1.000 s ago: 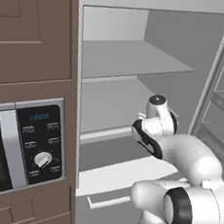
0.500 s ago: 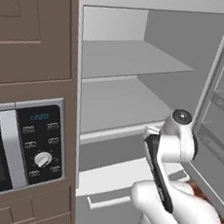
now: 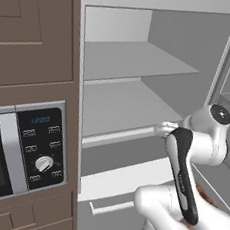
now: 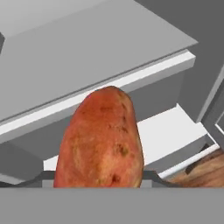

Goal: Place one sweet potato and one chicken drumstick in each tupperware on the nearby counter, to pack two identical lunches.

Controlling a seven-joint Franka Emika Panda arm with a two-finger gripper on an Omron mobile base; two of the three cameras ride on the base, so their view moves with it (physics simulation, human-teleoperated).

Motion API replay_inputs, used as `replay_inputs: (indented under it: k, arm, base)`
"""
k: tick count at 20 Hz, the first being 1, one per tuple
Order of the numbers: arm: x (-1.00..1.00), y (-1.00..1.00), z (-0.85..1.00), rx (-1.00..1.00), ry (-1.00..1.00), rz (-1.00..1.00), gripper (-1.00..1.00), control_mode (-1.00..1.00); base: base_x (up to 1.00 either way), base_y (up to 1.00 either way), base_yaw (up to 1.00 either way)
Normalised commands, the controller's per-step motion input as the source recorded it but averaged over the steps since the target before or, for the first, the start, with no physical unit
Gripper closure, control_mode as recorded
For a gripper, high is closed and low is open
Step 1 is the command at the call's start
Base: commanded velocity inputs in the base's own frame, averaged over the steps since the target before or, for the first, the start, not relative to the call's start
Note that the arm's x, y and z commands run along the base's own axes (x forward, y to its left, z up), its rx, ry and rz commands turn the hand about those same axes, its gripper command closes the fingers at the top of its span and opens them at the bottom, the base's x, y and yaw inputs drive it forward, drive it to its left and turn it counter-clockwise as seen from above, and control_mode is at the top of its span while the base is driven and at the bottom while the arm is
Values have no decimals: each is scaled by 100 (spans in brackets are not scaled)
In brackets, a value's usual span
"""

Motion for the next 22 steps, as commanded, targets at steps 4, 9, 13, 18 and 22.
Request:
replay_inputs:
  k: [4, 9, 13, 18, 22]
  arm:
    - [-16, 49, 57, 0, -3, 23, 100, -100]
    - [-50, 25, 31, -4, -16, 21, 100, -100]
    - [-70, 14, 42, -9, -23, 10, 100, -100]
    - [-34, 17, 21, -6, -1, 3, 100, 100]
    - [0, 0, 0, 0, 0, 0, 100, 100]
  base:
    - [0, 0, 0]
    - [0, 0, 0]
    - [0, 0, 0]
    - [-23, 13, 1]
    - [-84, 15, 1]
